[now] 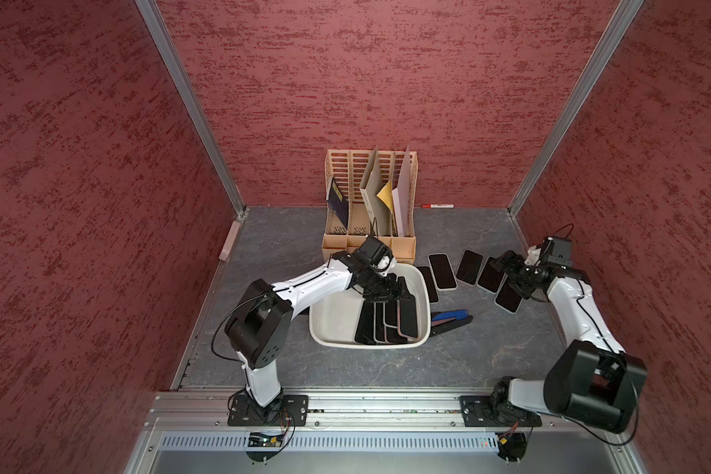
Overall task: Take the phone out of the storage box
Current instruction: Pick up the phone from the storage box.
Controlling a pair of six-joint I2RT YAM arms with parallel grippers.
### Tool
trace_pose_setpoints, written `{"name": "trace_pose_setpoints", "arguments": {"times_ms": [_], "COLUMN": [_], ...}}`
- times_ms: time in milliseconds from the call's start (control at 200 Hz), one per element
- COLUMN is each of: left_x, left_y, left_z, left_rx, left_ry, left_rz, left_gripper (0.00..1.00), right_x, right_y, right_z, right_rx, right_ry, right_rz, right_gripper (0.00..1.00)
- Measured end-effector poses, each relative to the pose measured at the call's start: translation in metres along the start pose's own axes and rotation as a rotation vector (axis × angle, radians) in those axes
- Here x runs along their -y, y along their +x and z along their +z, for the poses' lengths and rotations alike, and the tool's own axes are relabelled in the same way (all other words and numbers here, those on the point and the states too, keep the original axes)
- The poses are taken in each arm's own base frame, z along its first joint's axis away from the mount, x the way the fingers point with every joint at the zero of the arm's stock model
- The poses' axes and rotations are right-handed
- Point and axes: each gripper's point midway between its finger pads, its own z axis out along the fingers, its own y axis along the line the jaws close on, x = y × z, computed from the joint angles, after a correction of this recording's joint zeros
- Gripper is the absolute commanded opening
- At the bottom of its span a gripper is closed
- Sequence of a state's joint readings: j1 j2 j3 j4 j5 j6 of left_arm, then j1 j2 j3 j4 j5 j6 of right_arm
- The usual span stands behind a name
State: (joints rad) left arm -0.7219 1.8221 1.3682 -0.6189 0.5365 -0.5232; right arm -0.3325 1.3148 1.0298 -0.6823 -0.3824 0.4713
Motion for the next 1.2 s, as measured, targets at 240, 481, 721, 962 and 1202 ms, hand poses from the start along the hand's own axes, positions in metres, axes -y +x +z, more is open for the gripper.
{"name": "trace_pose_setpoints", "arguments": {"times_ms": [240, 481, 721, 962, 1202], "left_x": [-0.004, -0.015, -0.006, -0.007, -0.012], "left_y": [0.014, 0.027, 0.036, 0.040, 0.040], "left_z": [0.027, 0.044, 0.060, 0.062, 0.072], "left_rx": [-0.111, -0.185, -0.223, -0.226, -0.239], "left_ry": [-0.089, -0.195, -0.225, -0.248, -0.242], "left_rz": [-0.035, -0.051, -0.024, -0.041, -0.069], "left_gripper": [0.82, 0.81, 0.73, 0.55, 0.42], "right_x": [-0.044, -0.060, -0.067, -0.070, -0.074], "right_y": [0.019, 0.038, 0.041, 0.044, 0.050], "right_z": [-0.018, -0.017, -0.018, -0.016, -0.014], "right_rx": [-0.042, -0.105, -0.116, -0.130, -0.154], "right_ry": [-0.087, -0.120, -0.137, -0.145, -0.158], "right_rz": [-0.082, -0.109, -0.121, -0.126, -0.137], "right_gripper": [0.91, 0.91, 0.91, 0.91, 0.91]}}
